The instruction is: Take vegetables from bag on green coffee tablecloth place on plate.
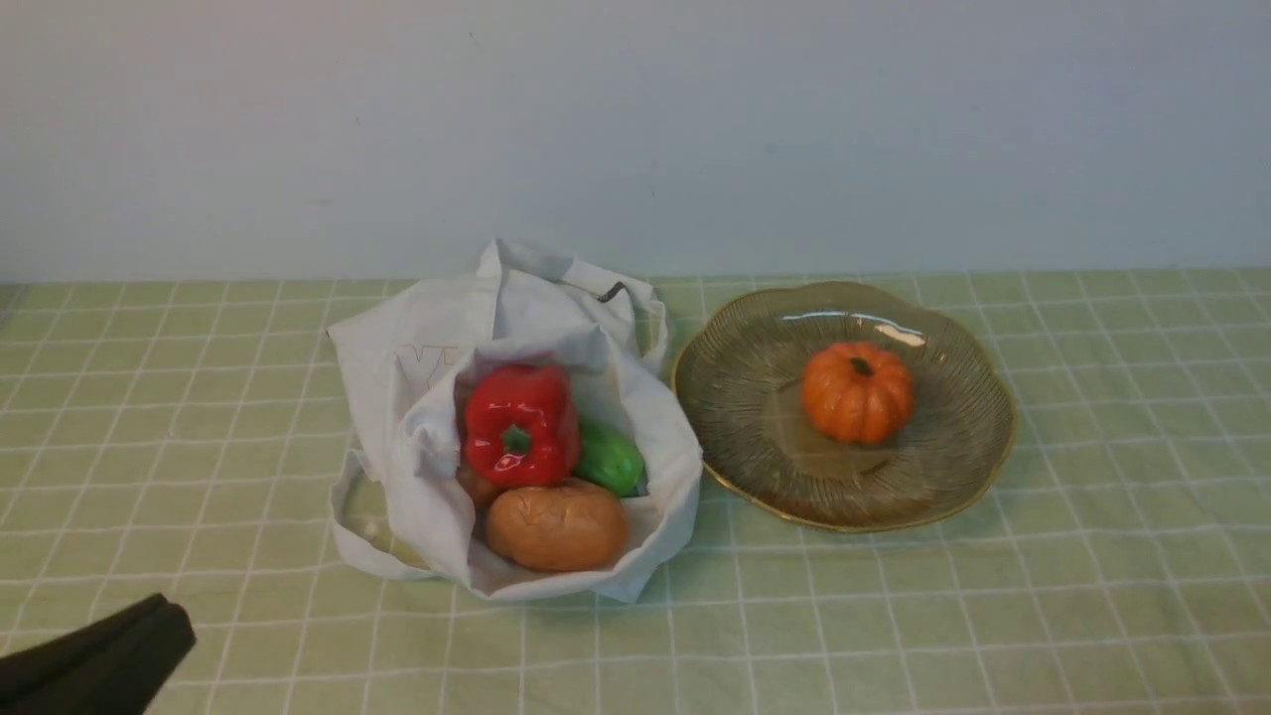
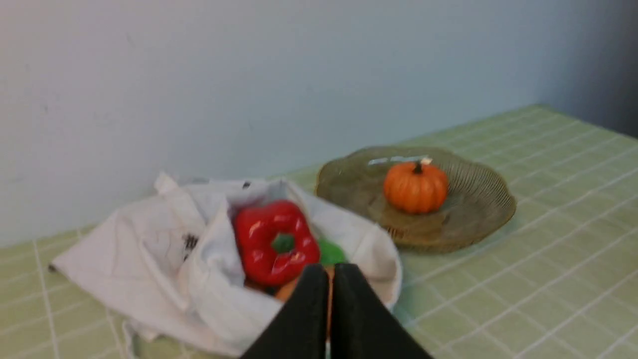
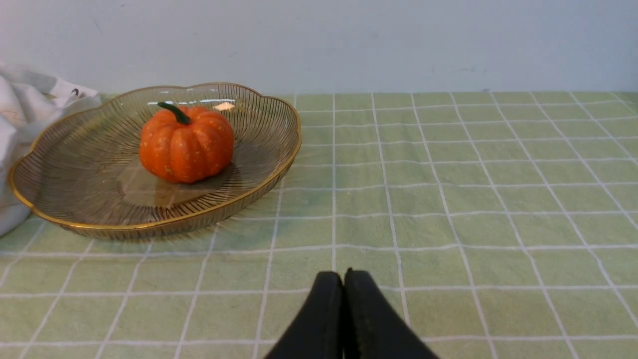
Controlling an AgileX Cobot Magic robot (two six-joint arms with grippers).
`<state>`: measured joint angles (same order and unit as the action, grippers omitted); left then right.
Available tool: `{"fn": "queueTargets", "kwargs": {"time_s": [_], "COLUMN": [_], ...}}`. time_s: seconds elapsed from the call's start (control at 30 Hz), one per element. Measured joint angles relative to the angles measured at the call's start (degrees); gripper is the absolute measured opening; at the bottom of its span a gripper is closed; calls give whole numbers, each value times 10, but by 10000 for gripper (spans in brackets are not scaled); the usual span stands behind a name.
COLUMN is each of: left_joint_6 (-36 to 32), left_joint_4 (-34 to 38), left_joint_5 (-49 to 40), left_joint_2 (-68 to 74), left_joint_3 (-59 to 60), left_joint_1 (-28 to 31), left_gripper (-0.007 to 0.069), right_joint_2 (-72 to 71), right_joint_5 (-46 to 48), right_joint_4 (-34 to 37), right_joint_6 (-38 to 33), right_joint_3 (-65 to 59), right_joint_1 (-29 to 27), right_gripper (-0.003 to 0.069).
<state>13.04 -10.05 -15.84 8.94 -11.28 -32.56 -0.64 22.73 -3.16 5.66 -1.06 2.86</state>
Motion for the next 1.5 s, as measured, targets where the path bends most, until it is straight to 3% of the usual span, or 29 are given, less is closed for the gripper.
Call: {"fn": "queueTargets", "kwargs": {"time_s": [0.07, 0.27, 0.5, 0.9, 1.5], "left_joint_6": [-14, -103, -112, -113, -123], "left_joint_4": [20, 84, 84, 83, 82], "left_joint_5": [2, 30, 28, -54, -56], "left_joint_2": [0, -3, -55, -95, -95], "left_joint_3": [14, 89, 129, 130, 130], "left_joint_1": [27, 209, 319, 326, 276], "left_gripper": [-5, -5, -5, -5, -4], "right_joint_2": [0, 0, 0, 0, 0], "right_joint_5": [0, 0, 0, 0, 0], "right_joint_4": [0, 0, 0, 0, 0], "right_joint_6": [0, 0, 0, 0, 0], "right_joint_3": [0, 0, 0, 0, 0], "right_joint_1": [0, 0, 0, 0, 0], "right_gripper": [-15, -15, -15, -15, -15]}}
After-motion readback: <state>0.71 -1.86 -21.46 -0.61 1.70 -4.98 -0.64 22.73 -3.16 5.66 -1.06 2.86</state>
